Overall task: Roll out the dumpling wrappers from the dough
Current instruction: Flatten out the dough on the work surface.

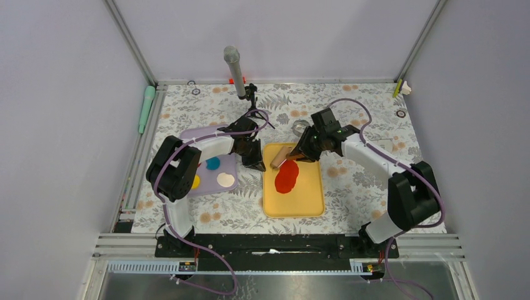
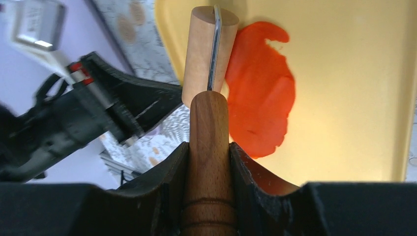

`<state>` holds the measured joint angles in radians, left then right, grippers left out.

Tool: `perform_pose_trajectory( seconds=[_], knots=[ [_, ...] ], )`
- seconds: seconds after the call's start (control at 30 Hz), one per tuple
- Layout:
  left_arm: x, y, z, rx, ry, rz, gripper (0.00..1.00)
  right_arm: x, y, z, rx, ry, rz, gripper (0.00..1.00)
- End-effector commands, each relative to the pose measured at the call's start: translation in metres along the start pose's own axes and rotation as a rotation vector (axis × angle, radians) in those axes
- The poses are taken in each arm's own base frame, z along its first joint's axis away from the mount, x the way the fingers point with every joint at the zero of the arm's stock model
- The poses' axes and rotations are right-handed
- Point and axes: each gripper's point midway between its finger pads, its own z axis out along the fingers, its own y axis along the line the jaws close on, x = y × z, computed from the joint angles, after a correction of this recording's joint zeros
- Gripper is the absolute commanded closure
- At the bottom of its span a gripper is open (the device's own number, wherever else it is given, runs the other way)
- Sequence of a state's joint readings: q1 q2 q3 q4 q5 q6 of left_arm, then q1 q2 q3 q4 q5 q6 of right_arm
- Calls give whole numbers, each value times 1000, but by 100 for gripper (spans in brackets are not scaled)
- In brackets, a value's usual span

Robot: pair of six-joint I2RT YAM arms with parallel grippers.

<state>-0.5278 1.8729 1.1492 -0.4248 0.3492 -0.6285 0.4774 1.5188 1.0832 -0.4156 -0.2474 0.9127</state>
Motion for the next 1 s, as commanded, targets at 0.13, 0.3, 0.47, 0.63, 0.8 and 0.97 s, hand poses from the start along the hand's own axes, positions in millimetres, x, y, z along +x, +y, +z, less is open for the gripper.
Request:
perform_pose_trajectory(
  seconds=[0.13,0.3,0.47,0.63,0.8,0.97],
  knots=[
    [4,8,-9,-22,6,3,100,2,-37,19,122,10,-68,100],
    [3,9,-10,-29,-2,0,100,9,-60,14,153,22,-31,100],
    [2,9,-12,-32,-10,1,100,10,-82,5,163,26,12,100],
    [1,10,-12,-34,-12,-3,100,16,-102,5,197,51,33,100],
    [0,11,-14,-32,-16,-3,100,15,-115,2,216,43,52,100],
    [-1,11,-14,-32,-14,-4,100,15,-121,-3,224,36,68,100]
  ],
)
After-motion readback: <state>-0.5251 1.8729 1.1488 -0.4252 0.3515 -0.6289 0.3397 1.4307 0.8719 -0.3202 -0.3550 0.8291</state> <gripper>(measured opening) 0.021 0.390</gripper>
